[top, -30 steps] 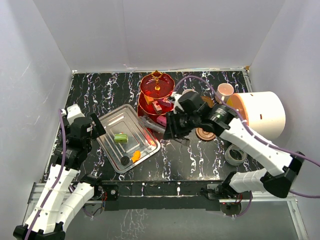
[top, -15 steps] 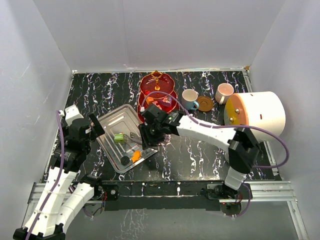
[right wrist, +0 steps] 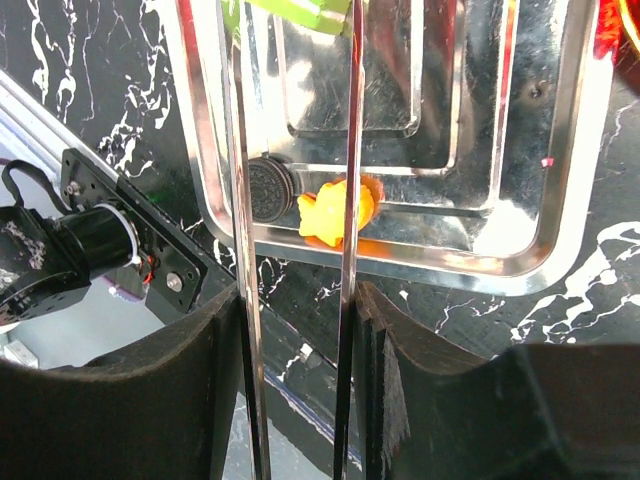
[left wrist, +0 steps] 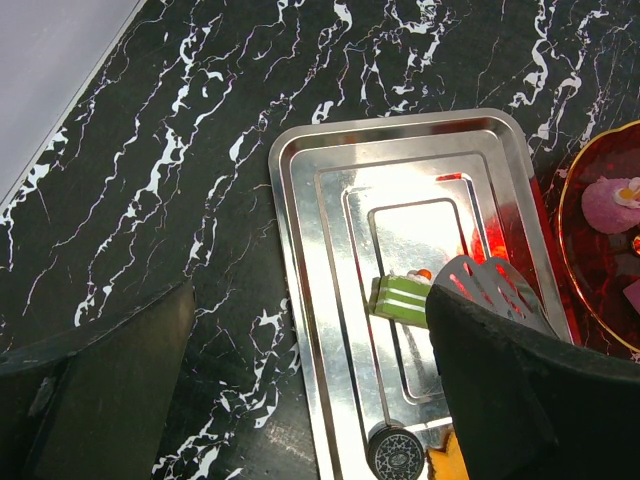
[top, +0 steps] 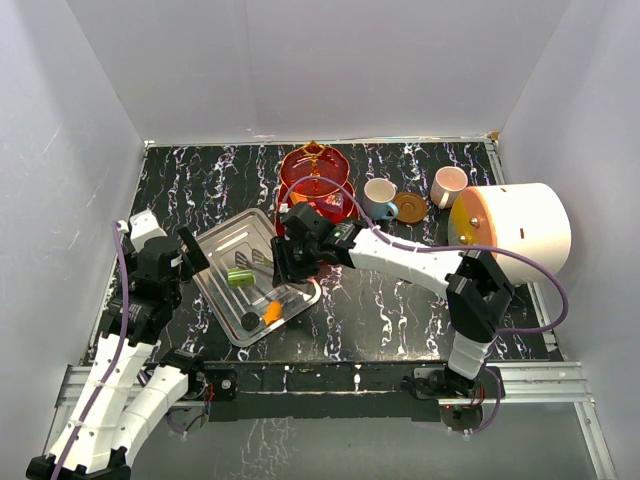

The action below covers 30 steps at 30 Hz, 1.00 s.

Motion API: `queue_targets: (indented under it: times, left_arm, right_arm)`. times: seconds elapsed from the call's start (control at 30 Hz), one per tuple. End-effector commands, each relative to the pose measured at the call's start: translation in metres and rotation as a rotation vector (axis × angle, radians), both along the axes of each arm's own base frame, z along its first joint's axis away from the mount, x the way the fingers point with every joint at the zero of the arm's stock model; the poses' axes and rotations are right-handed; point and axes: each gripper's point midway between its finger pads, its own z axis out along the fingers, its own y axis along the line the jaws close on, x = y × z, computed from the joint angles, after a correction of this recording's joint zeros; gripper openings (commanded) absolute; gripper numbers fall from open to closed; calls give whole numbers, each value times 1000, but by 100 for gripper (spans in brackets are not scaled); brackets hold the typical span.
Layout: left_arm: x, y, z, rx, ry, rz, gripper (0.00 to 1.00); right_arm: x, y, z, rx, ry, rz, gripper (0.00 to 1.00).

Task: Serve the afternoon tea
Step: Pick up the desert from the tray.

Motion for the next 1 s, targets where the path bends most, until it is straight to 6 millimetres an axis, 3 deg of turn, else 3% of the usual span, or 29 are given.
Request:
queue_targets:
  times: [0.0, 0.4, 0.53, 0.73, 0.93, 0.97]
  left_arm:
    - [0, 2, 10, 1, -26, 12, 99]
    - [-1, 2, 13, -2, -39, 10, 99]
    - [-1, 2, 13, -3, -39, 6, 99]
    - [-2, 3, 12, -2, -37, 10, 99]
    - [-2, 3, 12, -1, -35, 12, 99]
    - [-2, 3, 12, -1, -33, 12, 99]
  right_arm:
    - [17, 9, 17, 75, -48, -15, 41]
    - [-7, 15, -15, 65, 74, 146, 39]
    - [-13, 14, -12, 90, 79, 164, 36]
    - [-17, 13, -6, 113, 73, 173, 23]
    - [-20, 3, -6, 103, 59, 159, 20]
    - [-21, 1, 6, 125, 40, 161, 19]
